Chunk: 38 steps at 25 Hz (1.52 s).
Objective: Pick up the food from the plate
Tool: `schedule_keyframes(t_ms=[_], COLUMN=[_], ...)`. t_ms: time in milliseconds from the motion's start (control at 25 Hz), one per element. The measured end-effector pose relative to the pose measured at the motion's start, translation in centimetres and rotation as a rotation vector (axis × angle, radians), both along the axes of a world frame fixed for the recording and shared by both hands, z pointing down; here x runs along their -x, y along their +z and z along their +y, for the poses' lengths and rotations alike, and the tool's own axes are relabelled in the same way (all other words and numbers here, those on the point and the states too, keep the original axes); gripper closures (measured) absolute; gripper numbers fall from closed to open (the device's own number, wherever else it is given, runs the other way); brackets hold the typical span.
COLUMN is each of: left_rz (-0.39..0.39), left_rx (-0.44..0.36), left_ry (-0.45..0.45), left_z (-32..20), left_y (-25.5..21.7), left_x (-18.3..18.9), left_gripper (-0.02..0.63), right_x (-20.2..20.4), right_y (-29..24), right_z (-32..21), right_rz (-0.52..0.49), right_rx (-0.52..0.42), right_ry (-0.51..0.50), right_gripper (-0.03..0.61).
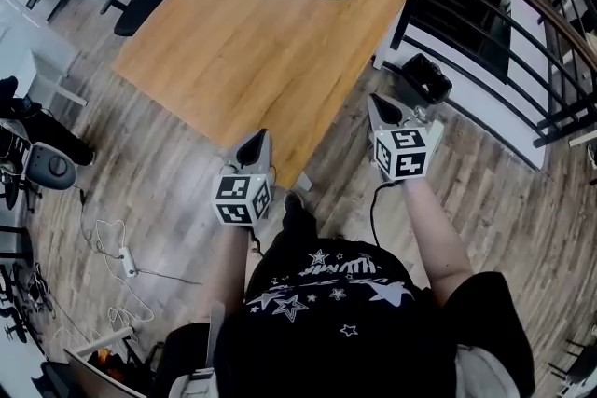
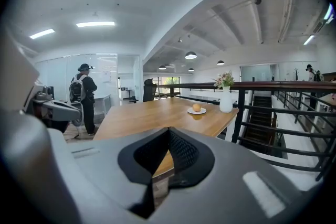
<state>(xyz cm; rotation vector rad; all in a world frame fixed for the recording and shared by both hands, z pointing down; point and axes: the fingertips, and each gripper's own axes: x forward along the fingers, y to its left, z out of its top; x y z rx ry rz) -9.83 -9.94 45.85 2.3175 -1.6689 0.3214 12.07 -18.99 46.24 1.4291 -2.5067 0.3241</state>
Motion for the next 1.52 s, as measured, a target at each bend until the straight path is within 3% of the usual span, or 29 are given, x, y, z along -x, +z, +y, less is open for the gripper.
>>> schedule_keyframes(t_ms=[720,1160,1520], left_rz=[0.046,0.056,0.068], left_rx=[-0.045,-0.007,0.033], left_ry=[0.094,0.182,0.122], left_z=[-14.8,-20.0,-24.5], left_y=[-2.3,-1.4,-0.8], left_x=[8.7,10.1,8.9], left_gripper=[0.615,0.615,0.615], right_x=[6.5,5.9,2.9], right_y=[-3.1,-2.3,-1.2], right_z=[-12.0,-15.2,-20.4], right_rz=[0.021,0.040,0.011], right_rx=[-0.024,0.003,0.040], right_ry=[0.127,0.241,0.245], right_gripper=[0.578,0.578,0.578])
